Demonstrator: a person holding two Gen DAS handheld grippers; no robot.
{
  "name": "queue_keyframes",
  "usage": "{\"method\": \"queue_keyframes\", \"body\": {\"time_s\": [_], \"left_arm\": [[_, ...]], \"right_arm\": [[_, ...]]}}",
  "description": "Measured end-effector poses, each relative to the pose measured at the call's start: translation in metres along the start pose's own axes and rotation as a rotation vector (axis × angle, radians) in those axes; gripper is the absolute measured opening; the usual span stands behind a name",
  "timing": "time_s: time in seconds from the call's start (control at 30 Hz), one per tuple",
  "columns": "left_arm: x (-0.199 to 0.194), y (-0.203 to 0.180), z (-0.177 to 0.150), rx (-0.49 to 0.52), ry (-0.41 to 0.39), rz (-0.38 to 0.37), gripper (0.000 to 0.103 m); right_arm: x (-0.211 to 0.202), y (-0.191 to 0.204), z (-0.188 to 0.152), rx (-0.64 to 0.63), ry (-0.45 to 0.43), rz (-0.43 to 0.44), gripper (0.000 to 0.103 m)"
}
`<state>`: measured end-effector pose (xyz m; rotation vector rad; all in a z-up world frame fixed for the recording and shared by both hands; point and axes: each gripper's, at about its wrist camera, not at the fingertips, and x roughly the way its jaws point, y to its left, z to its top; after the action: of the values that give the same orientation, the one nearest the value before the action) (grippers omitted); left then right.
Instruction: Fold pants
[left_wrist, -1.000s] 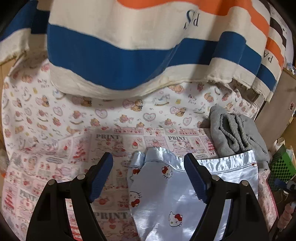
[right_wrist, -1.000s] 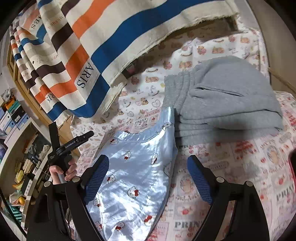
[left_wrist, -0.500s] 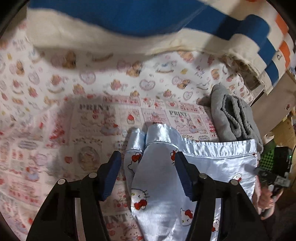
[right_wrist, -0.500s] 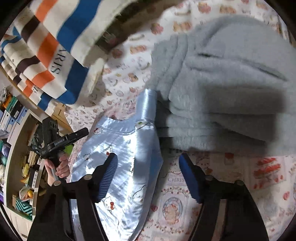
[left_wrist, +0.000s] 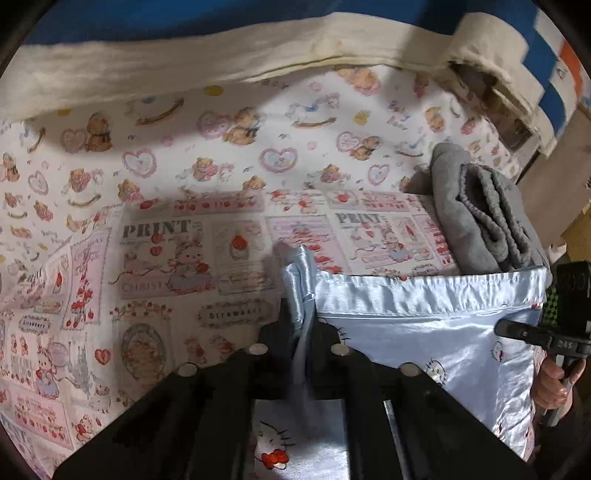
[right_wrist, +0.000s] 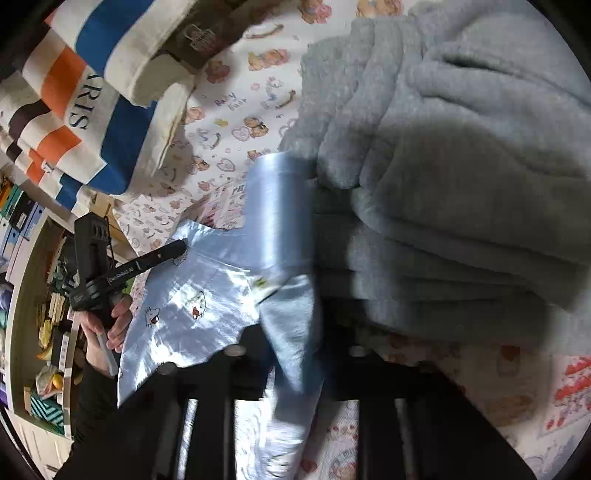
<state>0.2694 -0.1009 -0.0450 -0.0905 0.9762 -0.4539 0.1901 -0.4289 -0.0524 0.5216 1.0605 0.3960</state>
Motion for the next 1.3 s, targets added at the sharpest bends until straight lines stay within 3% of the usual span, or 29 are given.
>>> {"method": "queue_keyframes", "body": {"time_s": [0.1, 0.23, 0.4, 0.7, 0.77, 0.8, 0.87, 1.03, 1.3], "left_arm": [[-0.017, -0.003, -0.001, 0.037, -0.068, 0.013, 0.004], [-0.046, 0.006, 0.004, 0.03, -0.144, 0.009, 0.004], [-0.077, 0.029, 0.015, 0.0, -0.224, 0.076, 0.004], [-0.069, 0.076, 0.028, -0.063, -0.219, 0.163, 0.007], [-0.063, 0.08, 0.027, -0.071, -0.204, 0.194, 0.019], [-0.064, 0.081, 0.024, -0.067, -0.212, 0.213, 0.022], [-0.071, 0.08, 0.016, -0.041, -0.24, 0.239, 0.039], [-0.118, 0.06, -0.011, 0.035, -0.368, 0.327, 0.04], [-0.22, -0.01, -0.084, 0.11, -0.606, 0.402, 0.046]], "right_arm": [[0.001, 0.018, 0.0, -0.059, -0.016, -0.052, 0.004], [-0.001, 0.051, 0.003, -0.129, -0.045, -0.039, 0.003], [0.012, 0.091, 0.033, -0.18, -0.11, -0.103, 0.003], [0.051, 0.126, 0.08, -0.211, -0.158, -0.17, 0.004], [0.058, 0.13, 0.081, -0.217, -0.149, -0.231, 0.015], [0.059, 0.131, 0.079, -0.222, -0.139, -0.256, 0.032], [0.054, 0.133, 0.073, -0.238, -0.176, -0.297, 0.058], [0.008, 0.139, 0.052, -0.287, -0.298, -0.356, 0.06], [-0.104, 0.168, -0.038, -0.371, -0.42, -0.142, 0.065]]}}
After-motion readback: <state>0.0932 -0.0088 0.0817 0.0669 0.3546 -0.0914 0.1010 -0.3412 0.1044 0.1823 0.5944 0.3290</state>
